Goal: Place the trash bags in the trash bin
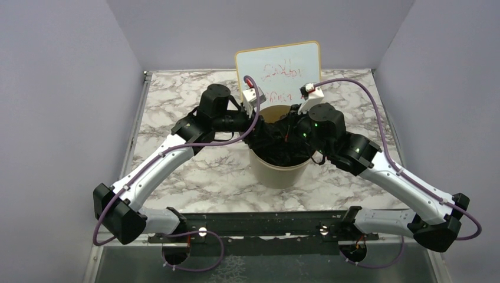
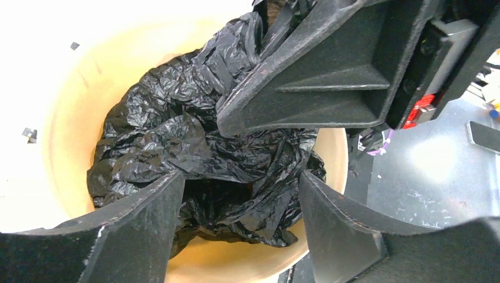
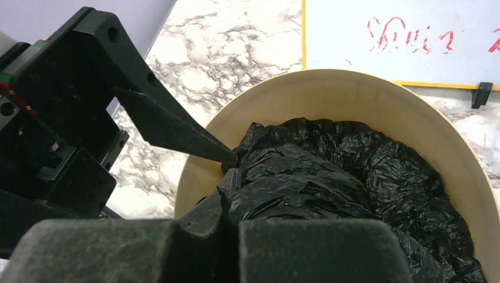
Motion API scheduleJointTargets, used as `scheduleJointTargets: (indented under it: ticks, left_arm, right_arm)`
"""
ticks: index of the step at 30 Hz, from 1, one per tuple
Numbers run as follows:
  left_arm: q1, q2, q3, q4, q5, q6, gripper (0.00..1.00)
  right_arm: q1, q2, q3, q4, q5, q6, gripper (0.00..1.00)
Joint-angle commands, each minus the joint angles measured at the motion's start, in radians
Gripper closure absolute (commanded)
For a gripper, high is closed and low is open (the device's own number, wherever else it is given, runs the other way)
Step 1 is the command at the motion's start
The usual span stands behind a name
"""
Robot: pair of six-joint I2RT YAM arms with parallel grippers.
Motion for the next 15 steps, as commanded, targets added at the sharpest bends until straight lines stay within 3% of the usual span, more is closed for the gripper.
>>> scheduleJointTargets:
  ticks: [1,11,12,15]
  left_arm:
    - [-0.021,-0.013,0.042,0.038,0.038,-0.001,0.29]
    - [-0.058,0.004,0.027,-0.013,0.082,0.027,0.36]
    - [-0.061,0.005,0.027,-0.013,0.063,0.026,0.38]
    - [-0.068,0.018,0.042,-0.013,0.016,0.012,0.59]
  right_arm:
    - [-0.003,-0.003,0.009,0.016,0.014,0.012,0.96]
    - [-0.003,0.009,0.007,0.042,-0.015,0.032,0.96]
    - [-0.003,0.011,0.007,0.042,-0.021,0.032,0.96]
    - [-0.002,0.015,0.011,0.045,-0.033,0.032,0.96]
